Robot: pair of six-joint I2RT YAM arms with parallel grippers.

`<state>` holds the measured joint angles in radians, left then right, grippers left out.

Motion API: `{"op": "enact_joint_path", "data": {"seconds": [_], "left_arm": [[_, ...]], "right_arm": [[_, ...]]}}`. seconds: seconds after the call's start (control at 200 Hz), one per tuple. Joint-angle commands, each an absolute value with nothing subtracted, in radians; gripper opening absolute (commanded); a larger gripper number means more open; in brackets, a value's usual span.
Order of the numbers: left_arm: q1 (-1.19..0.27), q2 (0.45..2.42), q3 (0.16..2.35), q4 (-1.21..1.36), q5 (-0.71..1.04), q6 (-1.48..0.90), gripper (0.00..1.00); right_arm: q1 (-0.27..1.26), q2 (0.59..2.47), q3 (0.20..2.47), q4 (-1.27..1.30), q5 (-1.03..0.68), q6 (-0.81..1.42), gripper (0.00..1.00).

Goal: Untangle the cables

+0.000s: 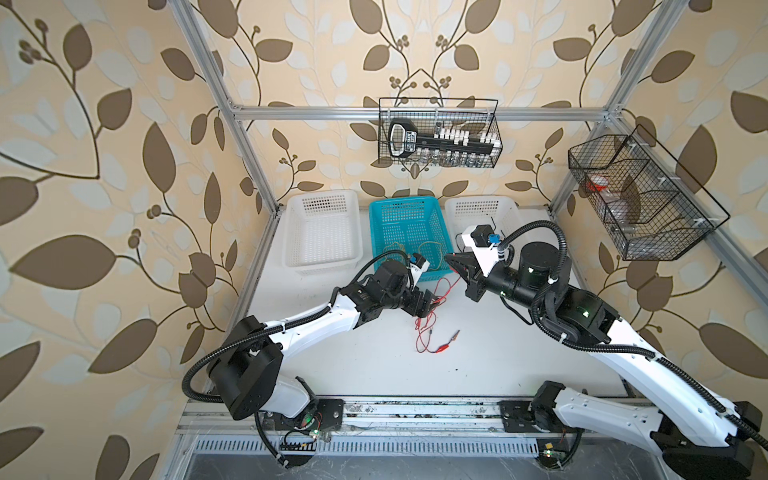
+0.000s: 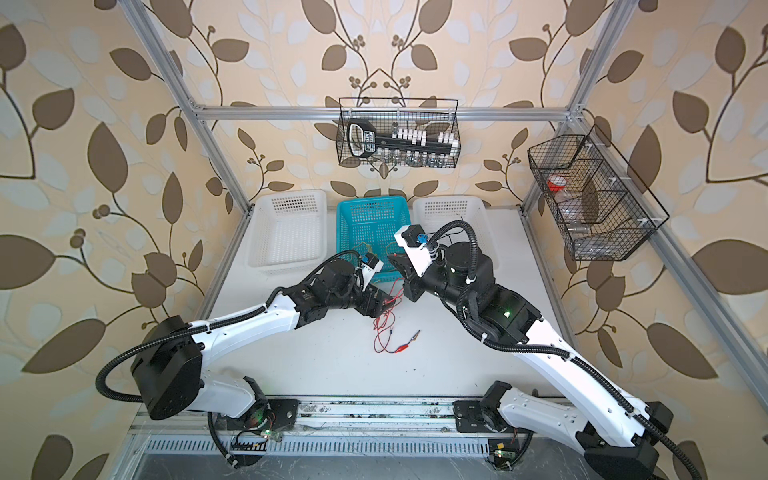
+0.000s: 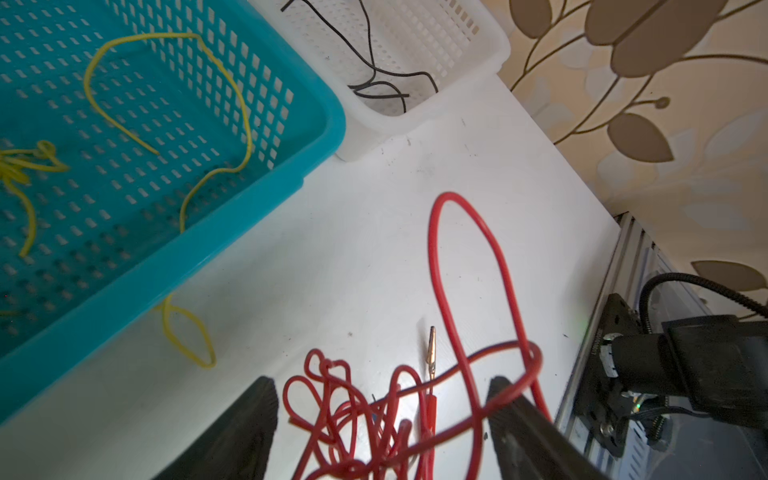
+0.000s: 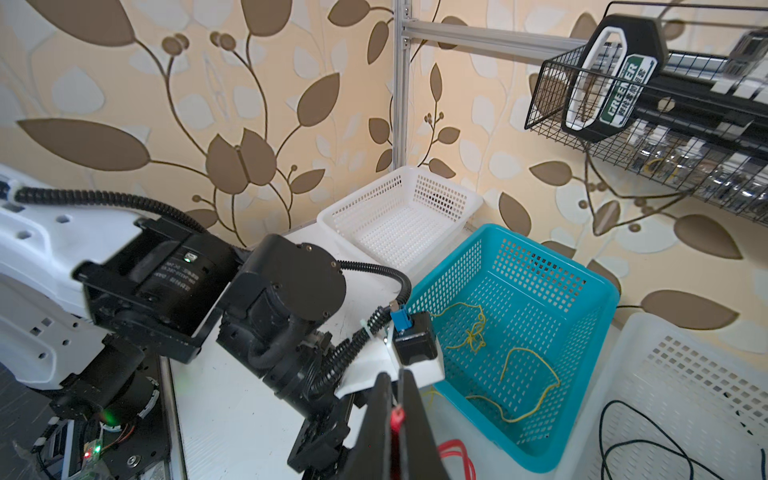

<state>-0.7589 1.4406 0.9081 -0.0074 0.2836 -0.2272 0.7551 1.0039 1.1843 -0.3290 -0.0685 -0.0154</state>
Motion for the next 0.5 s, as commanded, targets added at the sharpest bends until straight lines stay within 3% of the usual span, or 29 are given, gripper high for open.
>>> {"op": "enact_joint_path", "data": {"seconds": [0.0,0.285,0.495], "left_arm": [[-0.769,1.482,0.96,0.06,0.315,-0.218,0.65],[-0.772,1.511,0.964,0.071,0.311,-0.231,0.0],[-0.772,1.471,0.943,0.035,0.226,-0.236,0.0]], "right_arm": [[0.749,1.006,1.22,-0.308,-0.089,-0.025,0.0],[0.731,0.997,1.205,-0.297,-0.033,-0.013,0.0],[0.683,0.961,1.164,-0.29,0.051,0.018,0.0]]}}
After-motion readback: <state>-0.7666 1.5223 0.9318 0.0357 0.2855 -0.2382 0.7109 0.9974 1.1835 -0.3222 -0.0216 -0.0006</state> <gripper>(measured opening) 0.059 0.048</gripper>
